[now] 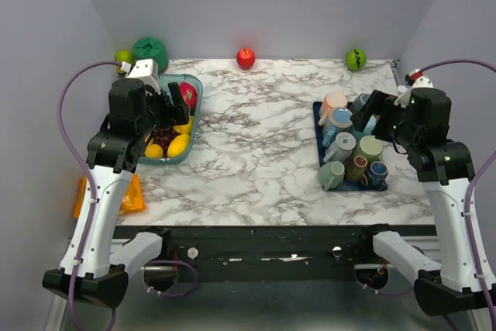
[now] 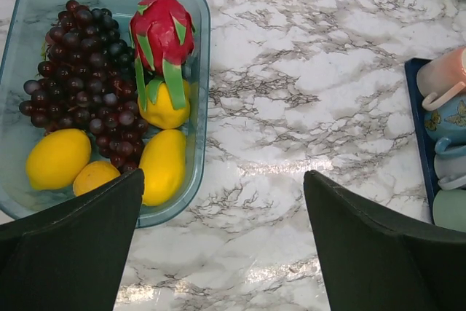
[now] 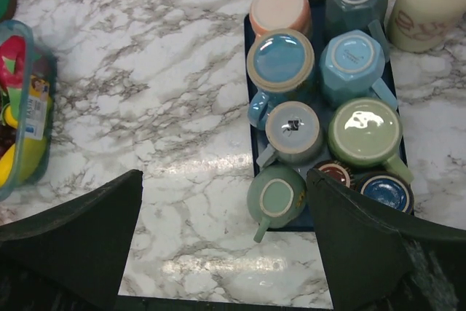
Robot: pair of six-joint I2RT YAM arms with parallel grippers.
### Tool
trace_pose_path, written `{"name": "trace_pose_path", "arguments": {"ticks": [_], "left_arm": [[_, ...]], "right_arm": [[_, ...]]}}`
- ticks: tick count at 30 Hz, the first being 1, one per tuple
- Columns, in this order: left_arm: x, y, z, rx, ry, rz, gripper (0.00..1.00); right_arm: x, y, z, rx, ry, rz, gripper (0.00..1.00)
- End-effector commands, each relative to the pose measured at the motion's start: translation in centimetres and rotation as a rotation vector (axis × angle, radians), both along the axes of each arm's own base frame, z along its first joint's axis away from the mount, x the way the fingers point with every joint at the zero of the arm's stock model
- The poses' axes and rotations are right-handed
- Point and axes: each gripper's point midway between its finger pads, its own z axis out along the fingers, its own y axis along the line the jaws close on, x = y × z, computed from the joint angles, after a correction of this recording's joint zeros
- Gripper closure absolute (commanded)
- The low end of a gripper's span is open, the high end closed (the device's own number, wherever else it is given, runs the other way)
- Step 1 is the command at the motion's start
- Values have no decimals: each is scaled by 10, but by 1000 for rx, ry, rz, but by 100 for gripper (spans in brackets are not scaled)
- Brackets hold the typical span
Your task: Turn the mug right side up
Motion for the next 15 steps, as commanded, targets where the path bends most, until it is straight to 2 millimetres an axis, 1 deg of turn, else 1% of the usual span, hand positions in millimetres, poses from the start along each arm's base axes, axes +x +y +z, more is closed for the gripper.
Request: {"name": "trace_pose_path", "arguments": {"ticks": [1,2,3,4,5,6,8,9,10,11,12,13,14,15], "left_arm": [[0,7,9,-8,-52,43,1],[0,14,14,-4,-64,87,1],[0,17,16,-16,-69,115,1],[-3,21,23,-29,-95,139,1],[-3,22,22,-53,-99,165,1],[-2,27,26,-66,-123,202,1],[-5,28,28,-85,-145,213,1],[-5,25,24,-89,-138,193,1],[-6,22,24,-95,-144,179,1],[-6,21,23,-94,-142,167,1],[-6,19,18,-93,-129,162,1],[-5,17,14,-97,-120,150,1],[-5,15,12,-98,-116,141,1],[-4,14,5,-108,-101,145,1]], "right_arm": [[-7,-10,-37,-1,85,-71,1],[-8,-7,-43,13,99,-62,1],[-10,-5,-54,24,128,-59,1],[-11,-3,-60,47,150,-66,1],[-13,0,-64,66,169,-68,1],[-16,4,-77,92,212,-61,2],[-20,14,-91,147,267,-53,7],[-24,13,-100,157,299,-69,10],[-28,14,-114,181,339,-100,12],[-31,13,-123,186,358,-112,13],[-33,13,-130,192,378,-126,15],[-39,13,-145,199,417,-141,15],[-41,13,-150,202,426,-144,15],[-45,12,-156,203,445,-158,16]]}}
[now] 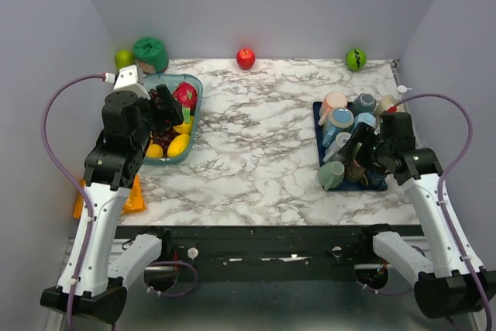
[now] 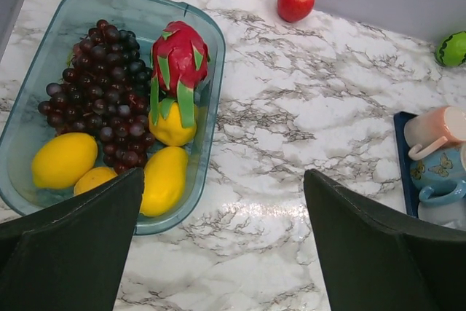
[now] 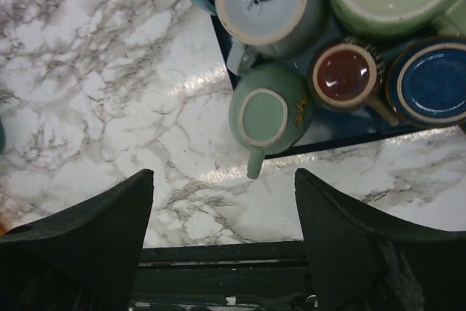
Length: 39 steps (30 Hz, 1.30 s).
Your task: Turn the mug right side up
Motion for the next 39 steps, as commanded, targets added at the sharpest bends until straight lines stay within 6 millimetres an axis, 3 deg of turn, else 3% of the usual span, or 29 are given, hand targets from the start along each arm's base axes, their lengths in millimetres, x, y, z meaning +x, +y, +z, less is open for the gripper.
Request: {"name": "trace_pose_path", "arguments": {"ticks": [1,5,9,14,19,23,33,39], "left_arm": [[8,0,-13,-39,10,31,1],[9,13,-22,-85,25,142,1],[9,12,-29,-58,35,123,1],[7,0,-36,-36,60,35,1],[5,-14,-37,-60,43,-50,1],[6,-15,-36,-60,35,-52,1],[11,-12,-41,-60,45,-29,1],[12,-11,-43,-59,47,-22,1]], "right_arm": [[-18,3,-30,62,101,-66,16],[-28,13,-58,111,175,-49,21],[-28,23,-76,128,221,-30,27],[-26,34,-89,112,258,-25,31],[-17,30,-100,66,272,-44,38],[-18,34,-115,38,326,-28,44],[-19,31,-134,-25,392,-51,48],[-16,33,-142,-37,414,-48,57]]}}
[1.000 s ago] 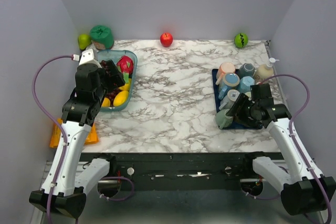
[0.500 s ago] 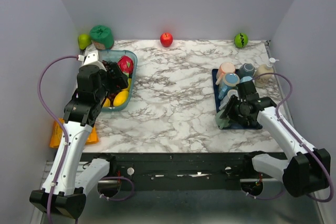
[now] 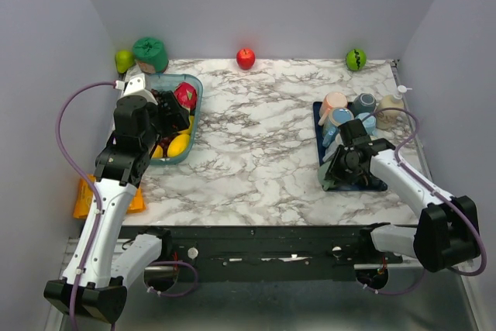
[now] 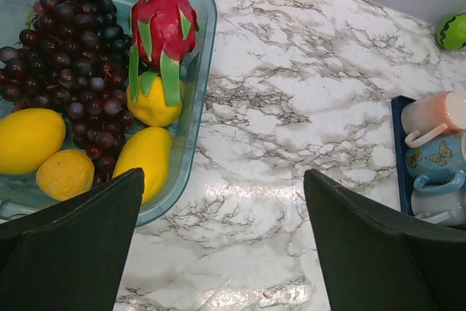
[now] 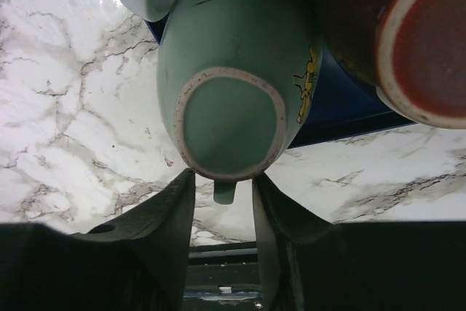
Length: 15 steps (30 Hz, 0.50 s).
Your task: Turn the mug right side up
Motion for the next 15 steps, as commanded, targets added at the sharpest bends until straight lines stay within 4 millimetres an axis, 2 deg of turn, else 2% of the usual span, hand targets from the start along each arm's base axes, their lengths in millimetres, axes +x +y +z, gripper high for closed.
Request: {"name": "trace_pose_path", "arguments": {"ticks": [1,3,6,9,12,15], "left_arm": [[3,1,1,3,-14,-1,1],[3,1,0,6,-11,1,1],[2,2,0,9,-13,5,1],[2,3,-1,10,-14,7,1],[1,3,-3,10,-7,6,1],[-1,0,-2,-2,-3,-2,1]], "right_arm": [[6,-3,-7,-32,-9,-17,59],[6,-3,-9,-35,-3,-16,65],[6,-2,-9,-35,-5,-11,78],[6,-1,-9,-33,-4,-7,99],[5,3,-6,-20,-10,10,99],[6,8,6,5,-39,35,100]]}}
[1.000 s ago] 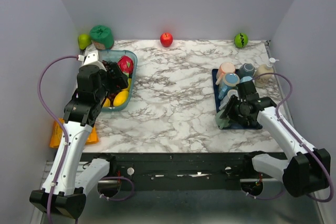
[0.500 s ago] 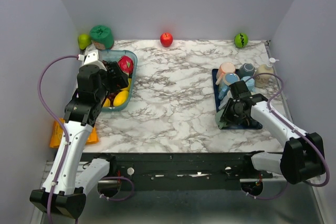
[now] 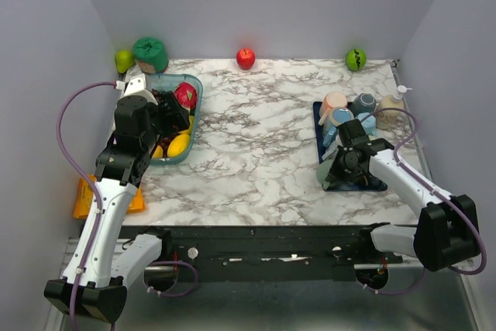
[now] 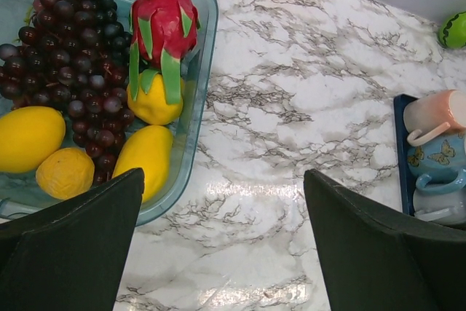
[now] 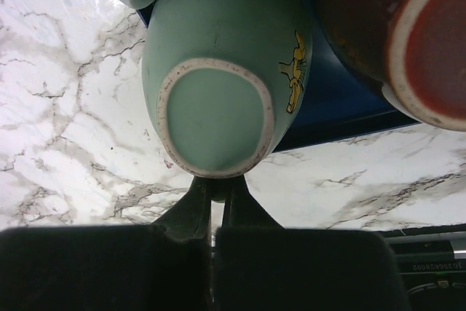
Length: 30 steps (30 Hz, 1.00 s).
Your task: Turn the mug right side up
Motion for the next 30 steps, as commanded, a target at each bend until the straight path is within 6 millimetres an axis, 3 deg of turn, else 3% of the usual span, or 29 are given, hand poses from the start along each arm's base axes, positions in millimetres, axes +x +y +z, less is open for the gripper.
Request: {"name": "trace_pose_path", "arguments": {"ticks": [1,4,6,11,12,13,14,15,16,17,18,19,21,22,25,30], "left_arm": [[-2,0,-1,-3,-2,-5,1],[-7,-6,-4,-17,17,-41,1],[-9,-9,-3,-25,19,-53,1],[-22,-44,10,-138,-28,-237,1],[-26,-53,8,-165,-29,-286,1],[-27,-62,19,-192,-78,-335,1],[-40,-80,27,-266,-89,-443,1],[-45,-89,24,-307,-87,-488,1],[-46,-97,38,-351,-145,-536,1],[-60,-110,46,-447,-135,-610,1],[-63,-117,39,-504,-116,-634,1],[-66,-123,57,-541,-191,-684,1],[-79,-135,64,-649,-190,-726,1],[-83,-139,77,-670,-247,-752,1],[-96,-157,93,-748,-271,-806,1],[-107,-191,115,-817,-268,-906,1]], "right_arm": [[8,7,22,25,-83,36,100],[5,20,44,93,-120,74,99],[9,30,74,149,-195,106,99],[9,51,141,275,-354,189,99],[7,60,163,331,-408,227,99],[10,67,179,371,-466,248,99],[10,73,194,418,-517,268,99],[3,83,214,494,-570,316,99],[7,90,235,541,-652,342,99],[6,95,248,585,-689,355,99],[4,102,261,618,-726,388,99],[2,108,283,660,-798,428,99],[-4,119,303,712,-857,474,99],[-5,125,321,746,-920,503,99],[-13,141,350,842,-984,552,99],[-19,173,379,964,-1020,616,99]]}}
